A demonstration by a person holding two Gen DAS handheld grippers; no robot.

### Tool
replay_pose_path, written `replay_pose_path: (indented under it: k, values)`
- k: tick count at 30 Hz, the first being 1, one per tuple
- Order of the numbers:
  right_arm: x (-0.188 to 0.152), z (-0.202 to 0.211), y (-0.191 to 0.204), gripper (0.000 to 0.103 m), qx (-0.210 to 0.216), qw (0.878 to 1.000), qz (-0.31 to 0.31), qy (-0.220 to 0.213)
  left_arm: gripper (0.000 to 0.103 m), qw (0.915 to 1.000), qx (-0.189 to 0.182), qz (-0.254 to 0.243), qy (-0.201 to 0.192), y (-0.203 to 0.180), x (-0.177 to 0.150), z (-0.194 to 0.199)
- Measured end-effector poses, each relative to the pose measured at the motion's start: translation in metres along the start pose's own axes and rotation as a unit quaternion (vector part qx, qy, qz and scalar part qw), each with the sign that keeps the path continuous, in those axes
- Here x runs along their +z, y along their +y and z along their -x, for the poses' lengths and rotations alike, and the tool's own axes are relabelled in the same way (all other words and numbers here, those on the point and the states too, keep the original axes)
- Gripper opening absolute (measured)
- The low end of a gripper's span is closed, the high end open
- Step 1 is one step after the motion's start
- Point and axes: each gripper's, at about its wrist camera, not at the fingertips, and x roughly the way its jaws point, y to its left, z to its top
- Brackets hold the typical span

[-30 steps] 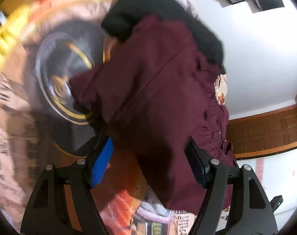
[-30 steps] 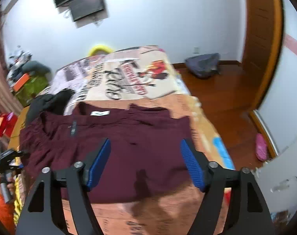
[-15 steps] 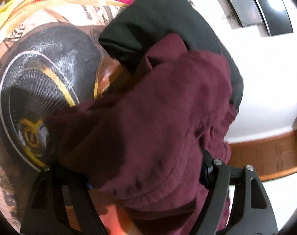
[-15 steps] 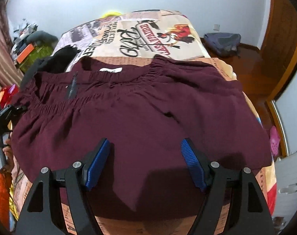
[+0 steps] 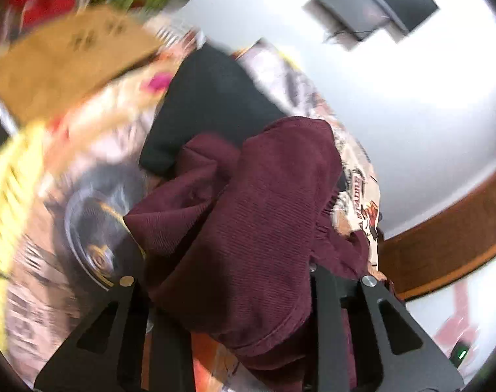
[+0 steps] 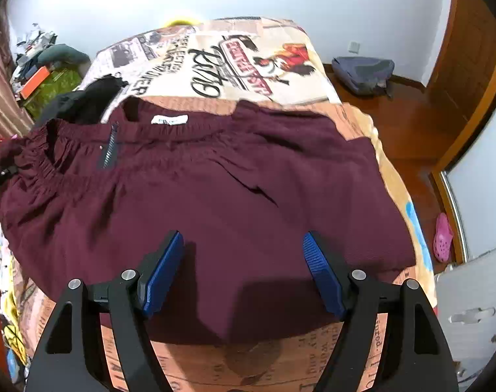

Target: Fold large clothes

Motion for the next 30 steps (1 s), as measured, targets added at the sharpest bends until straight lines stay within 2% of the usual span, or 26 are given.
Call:
replay_pose_path:
  k: [5,7,10,12,16,18,19,21,24,30]
  values:
    - [0.017,0.008,0.038,0.073,0.06,0.998,0.019,-0.008,0.026,0.9938,-0.014,-0.078,-0.079,-0.043,-0.001,0.067]
    - [0.019,0.008,0.059,0.073,0.092,0.995,0.028,-0.01,0.026,0.9913,-0.013,-0.091,-0.095,-0.051,0.004,0.081]
    - [0.02,-0.004,0.103,0.073,0.162,0.986,0.045,0.005,0.026,0.9886,0.006,-0.094,-0.117,-0.05,0.011,0.1]
    - [0.017,-0.017,0.133,0.073,0.186,0.981,0.06,0.02,0.026,0.9868,0.022,-0.094,-0.13,-0.05,0.011,0.109]
    - [0.005,-0.046,0.183,0.073,0.191,0.973,0.113,0.061,0.026,0.9859,0.038,-0.098,-0.131,-0.045,0.015,0.107]
    - [-0.004,-0.063,0.198,0.085,0.166,0.974,0.135,0.076,0.026,0.9858,0.046,-0.109,-0.119,-0.047,0.013,0.097]
    - [-0.009,-0.069,0.203,0.087,0.159,0.973,0.146,0.083,0.026,0.9852,0.053,-0.116,-0.115,-0.051,0.01,0.091]
    - [-0.011,-0.074,0.206,0.089,0.154,0.97,0.162,0.089,0.027,0.9829,0.07,-0.131,-0.108,-0.057,0.005,0.079]
    - [-0.01,-0.068,0.199,0.087,0.165,0.968,0.169,0.089,0.026,0.9827,0.066,-0.138,-0.105,-0.064,0.004,0.07]
    - [0.006,-0.046,0.143,0.087,0.195,0.975,0.083,0.064,0.026,0.9775,0.029,-0.182,-0.103,-0.12,0.0,0.056]
